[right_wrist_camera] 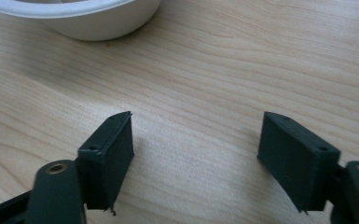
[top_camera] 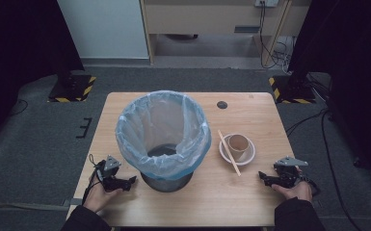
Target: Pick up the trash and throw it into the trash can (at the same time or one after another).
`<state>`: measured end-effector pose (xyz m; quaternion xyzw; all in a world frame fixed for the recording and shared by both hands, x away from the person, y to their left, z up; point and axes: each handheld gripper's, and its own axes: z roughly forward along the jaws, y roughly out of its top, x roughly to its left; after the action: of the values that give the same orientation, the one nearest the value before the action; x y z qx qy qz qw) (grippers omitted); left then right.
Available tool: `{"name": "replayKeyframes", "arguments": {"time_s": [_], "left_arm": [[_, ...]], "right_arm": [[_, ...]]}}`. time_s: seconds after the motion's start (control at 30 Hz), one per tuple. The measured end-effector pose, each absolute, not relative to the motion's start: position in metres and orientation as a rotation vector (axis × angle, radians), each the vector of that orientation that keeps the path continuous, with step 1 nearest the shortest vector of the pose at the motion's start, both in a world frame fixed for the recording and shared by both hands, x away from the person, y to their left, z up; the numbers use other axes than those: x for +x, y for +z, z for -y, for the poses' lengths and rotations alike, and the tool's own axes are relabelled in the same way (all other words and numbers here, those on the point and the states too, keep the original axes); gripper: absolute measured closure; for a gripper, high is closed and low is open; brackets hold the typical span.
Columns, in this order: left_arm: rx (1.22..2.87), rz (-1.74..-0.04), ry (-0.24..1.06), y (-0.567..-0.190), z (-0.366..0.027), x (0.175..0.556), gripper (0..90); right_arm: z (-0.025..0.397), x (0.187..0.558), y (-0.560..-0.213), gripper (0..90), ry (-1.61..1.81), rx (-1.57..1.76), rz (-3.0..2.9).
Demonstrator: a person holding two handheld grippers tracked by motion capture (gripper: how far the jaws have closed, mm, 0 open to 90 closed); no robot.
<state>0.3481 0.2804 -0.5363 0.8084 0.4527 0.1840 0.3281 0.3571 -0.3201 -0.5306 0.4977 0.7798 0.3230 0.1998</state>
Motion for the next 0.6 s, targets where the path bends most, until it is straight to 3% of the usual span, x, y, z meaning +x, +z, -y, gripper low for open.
{"name": "replayKeyframes", "arguments": {"time_s": [0.23, 0.6], "left_arm": [[2.116, -1.188, 0.482, -0.536, -0.279, 0.347, 0.0], [2.115, -1.19, 0.484, -0.536, -0.278, 0.346, 0.0]], "right_arm": [[0.323, 0.353, -0.516, 33.7, 0.955, 1.419, -2.093], [0.325, 0.349, -0.493, 34.6, 1.069, 1.475, -1.961]]}}
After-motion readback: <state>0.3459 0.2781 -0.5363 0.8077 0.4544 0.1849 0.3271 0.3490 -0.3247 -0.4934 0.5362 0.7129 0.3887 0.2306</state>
